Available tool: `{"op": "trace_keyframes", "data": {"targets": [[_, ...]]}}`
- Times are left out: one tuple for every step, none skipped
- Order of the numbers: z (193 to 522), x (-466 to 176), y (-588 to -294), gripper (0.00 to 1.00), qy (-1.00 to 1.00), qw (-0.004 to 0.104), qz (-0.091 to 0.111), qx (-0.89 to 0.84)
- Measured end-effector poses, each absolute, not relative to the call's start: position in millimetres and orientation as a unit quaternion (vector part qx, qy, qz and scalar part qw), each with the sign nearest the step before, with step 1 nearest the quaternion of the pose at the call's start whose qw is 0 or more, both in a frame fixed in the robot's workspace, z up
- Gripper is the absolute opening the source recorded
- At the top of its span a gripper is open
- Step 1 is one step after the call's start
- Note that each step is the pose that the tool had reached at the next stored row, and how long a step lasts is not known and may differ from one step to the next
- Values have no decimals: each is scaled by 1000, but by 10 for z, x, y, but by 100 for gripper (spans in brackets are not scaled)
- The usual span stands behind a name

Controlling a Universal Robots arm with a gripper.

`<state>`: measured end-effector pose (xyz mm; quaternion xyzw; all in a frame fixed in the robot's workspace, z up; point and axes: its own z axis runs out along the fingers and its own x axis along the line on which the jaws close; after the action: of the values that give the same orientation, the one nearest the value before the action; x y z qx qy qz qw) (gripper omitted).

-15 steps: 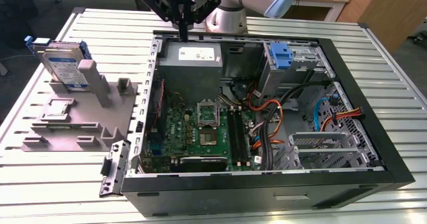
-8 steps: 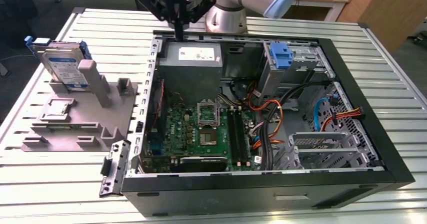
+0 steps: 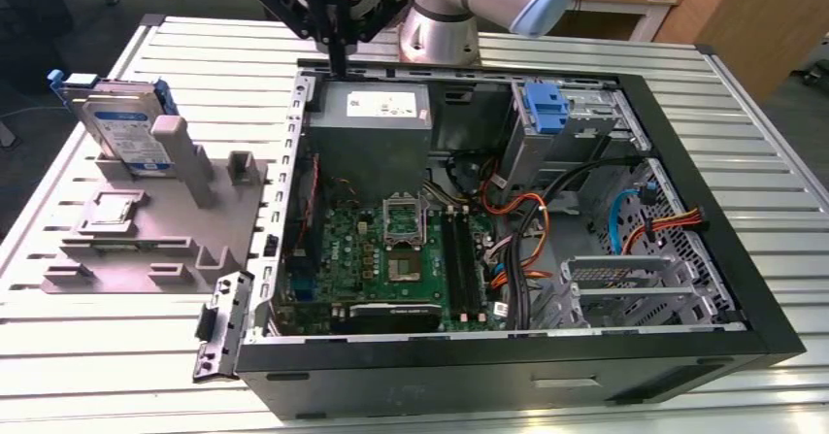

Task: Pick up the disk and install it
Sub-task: 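Reach for the disk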

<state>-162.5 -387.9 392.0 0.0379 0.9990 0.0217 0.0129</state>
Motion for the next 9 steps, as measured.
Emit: {"op": "trace_keyframes", "data": {"targets": [[3918,-1642,-3879,10,999,13,22,38],[3916,-1657,-3879,10,999,13,22,38],[3915,-1668,-3879,10,999,13,22,38],[3914,-1680,-3879,10,999,13,22,38],[3912,-1693,-3878,10,999,13,22,38],[3911,-1707,-3879,10,999,13,22,38],[3909,-1717,-3878,10,999,13,22,38],[3907,-1723,-3878,10,999,13,22,38],[3906,-1728,-3878,10,999,13,22,38]]}}
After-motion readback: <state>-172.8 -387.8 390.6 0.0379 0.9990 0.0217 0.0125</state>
